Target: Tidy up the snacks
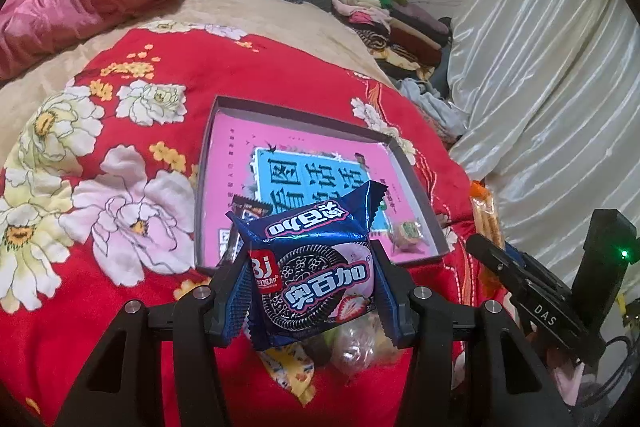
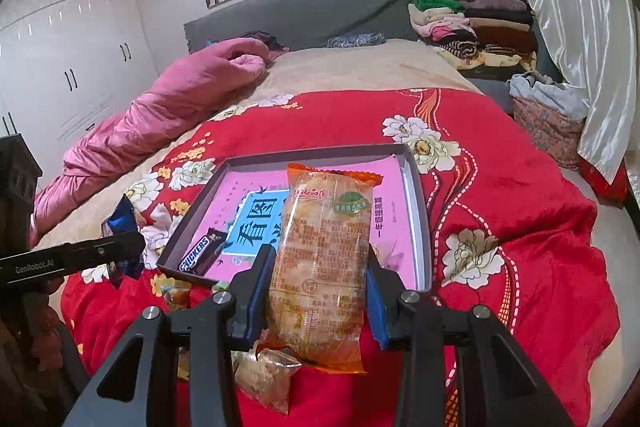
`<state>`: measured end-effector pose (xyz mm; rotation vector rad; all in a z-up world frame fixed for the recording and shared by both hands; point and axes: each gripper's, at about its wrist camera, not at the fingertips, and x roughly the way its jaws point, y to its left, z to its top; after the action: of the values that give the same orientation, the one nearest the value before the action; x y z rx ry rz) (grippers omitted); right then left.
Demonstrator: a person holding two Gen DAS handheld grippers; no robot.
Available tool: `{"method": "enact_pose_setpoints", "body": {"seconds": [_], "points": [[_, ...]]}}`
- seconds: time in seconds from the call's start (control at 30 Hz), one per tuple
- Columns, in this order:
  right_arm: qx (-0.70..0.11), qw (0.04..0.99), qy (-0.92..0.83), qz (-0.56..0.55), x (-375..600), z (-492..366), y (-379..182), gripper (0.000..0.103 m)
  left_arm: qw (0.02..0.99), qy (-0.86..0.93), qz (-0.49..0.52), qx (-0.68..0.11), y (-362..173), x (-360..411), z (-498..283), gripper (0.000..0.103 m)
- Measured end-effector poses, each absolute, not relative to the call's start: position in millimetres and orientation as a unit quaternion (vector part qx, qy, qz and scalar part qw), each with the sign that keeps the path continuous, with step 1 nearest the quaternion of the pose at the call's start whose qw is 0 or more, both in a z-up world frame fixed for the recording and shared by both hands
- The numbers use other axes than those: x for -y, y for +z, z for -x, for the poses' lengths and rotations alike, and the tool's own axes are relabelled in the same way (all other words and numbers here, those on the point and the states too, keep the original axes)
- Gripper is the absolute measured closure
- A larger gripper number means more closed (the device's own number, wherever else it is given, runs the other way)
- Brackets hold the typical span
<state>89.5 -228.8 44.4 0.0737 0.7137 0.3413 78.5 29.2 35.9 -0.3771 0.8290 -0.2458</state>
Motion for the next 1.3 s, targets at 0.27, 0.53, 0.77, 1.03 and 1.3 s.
{"method": "enact_pose_setpoints", "body": {"seconds": [0.27,0.53,0.77,1.03,1.3], "points": [[-0.339,0.925,0.166,-0.035,227,-97,51,0.061,0.895,-0.116,0.180,-0.392,42,-27,-91,0.048],[-0.333,0.928,0.162,-0.032,226,-106,56,0.061,0.898,-0.115,0.176,-0.387,46,-22,-105,0.048],[-0.331,0.930,0.158,-0.032,226,-111,57,0.061,0.898,-0.119,0.171,-0.389,45,-19,-115,0.048],[-0.333,0.930,0.153,-0.026,222,-116,55,0.061,0.897,-0.122,0.166,-0.391,39,-19,-124,0.048],[-0.338,0.928,0.155,-0.025,213,-124,51,0.061,0.895,-0.123,0.162,-0.398,31,-20,-134,0.048]]}}
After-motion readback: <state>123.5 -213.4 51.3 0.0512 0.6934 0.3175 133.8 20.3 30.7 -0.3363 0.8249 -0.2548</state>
